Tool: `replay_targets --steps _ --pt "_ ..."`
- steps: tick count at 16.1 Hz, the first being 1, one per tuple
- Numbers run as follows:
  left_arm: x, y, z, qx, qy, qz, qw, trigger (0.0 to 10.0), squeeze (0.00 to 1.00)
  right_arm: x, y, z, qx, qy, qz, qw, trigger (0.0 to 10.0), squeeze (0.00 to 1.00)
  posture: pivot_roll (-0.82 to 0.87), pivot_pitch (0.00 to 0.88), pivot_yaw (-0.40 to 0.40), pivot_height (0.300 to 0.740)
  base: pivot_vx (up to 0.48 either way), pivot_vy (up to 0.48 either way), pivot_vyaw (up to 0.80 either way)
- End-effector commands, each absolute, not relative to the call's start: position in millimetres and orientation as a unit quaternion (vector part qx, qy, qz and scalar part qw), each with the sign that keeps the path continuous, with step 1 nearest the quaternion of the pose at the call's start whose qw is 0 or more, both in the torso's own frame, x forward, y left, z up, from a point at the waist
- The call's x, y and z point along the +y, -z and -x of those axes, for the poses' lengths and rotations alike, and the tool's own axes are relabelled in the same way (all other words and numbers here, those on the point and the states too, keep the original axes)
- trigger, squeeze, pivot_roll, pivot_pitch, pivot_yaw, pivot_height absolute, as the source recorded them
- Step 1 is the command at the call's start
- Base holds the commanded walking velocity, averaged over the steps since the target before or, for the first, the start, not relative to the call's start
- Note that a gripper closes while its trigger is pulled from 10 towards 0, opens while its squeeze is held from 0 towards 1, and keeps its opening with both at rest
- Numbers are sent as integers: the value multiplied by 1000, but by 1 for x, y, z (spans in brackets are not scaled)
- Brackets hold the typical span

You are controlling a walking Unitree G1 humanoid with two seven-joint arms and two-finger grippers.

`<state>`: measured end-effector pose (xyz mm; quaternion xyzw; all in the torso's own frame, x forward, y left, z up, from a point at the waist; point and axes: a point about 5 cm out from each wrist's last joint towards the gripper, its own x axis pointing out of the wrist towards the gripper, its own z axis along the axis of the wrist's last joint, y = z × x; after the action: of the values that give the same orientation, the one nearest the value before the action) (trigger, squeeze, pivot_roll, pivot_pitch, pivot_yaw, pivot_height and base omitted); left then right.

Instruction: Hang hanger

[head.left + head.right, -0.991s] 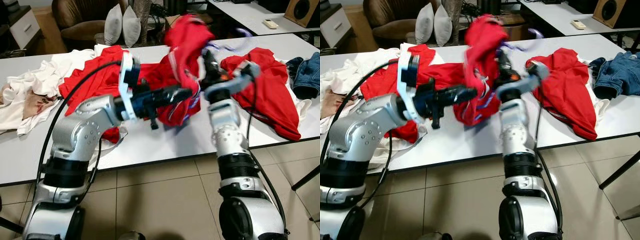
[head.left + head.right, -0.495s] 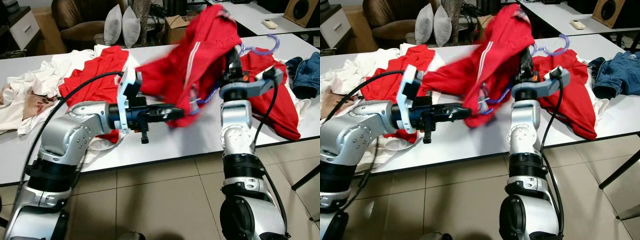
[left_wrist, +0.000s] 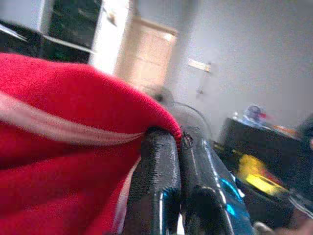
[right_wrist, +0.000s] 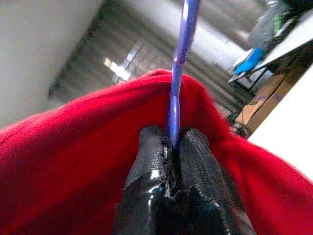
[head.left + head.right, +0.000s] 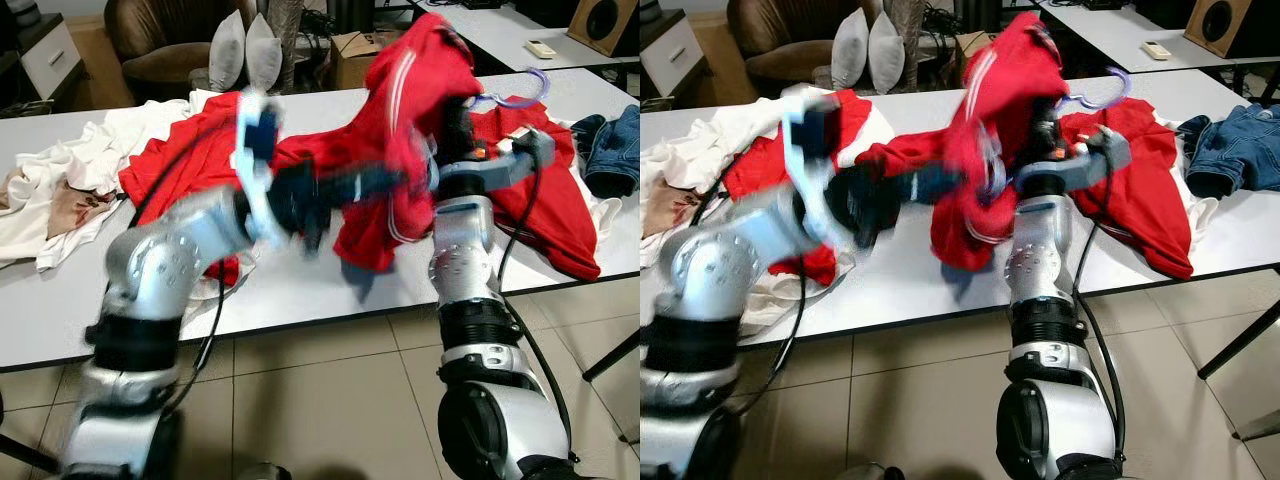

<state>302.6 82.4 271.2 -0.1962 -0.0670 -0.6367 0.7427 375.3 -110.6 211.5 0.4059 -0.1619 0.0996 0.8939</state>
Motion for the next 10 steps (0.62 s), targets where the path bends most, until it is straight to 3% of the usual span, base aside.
replay_targets --steps 1,2,3,5,7,8,9,10 --pt "90 -277 -317 -90 577 170 794 0 0 -79 -208 -371 -112 -180 -332 919 0 0 -61 0 57 740 0 0 0" --pt "93 -280 -326 -107 530 135 830 0 0 -66 -195 -361 -58 -238 -270 931 0 0 -65 0 57 740 0 0 0" --pt "95 -285 -329 -122 505 122 846 0 0 -69 -193 -352 -42 -249 -280 926 0 0 -70 0 62 740 0 0 0" --pt "94 -287 -330 -132 493 103 854 0 0 -73 -187 -347 -14 -252 -242 937 0 0 -73 0 67 740 0 0 0" --pt "88 -286 -328 -135 489 68 859 0 0 -75 -195 -329 -5 -284 -251 925 0 0 -73 0 64 740 0 0 0" --pt "90 -284 -331 -140 465 33 873 0 0 -78 -193 -317 16 -288 -190 938 0 0 -74 0 63 740 0 0 0" --pt "93 -287 -332 -146 454 34 878 0 0 -85 -194 -314 19 -260 -228 938 0 0 -77 0 64 740 0 0 0" --pt "96 -288 -333 -147 447 30 882 0 0 -91 -188 -312 30 -243 -197 949 0 0 -77 0 63 740 0 0 0"
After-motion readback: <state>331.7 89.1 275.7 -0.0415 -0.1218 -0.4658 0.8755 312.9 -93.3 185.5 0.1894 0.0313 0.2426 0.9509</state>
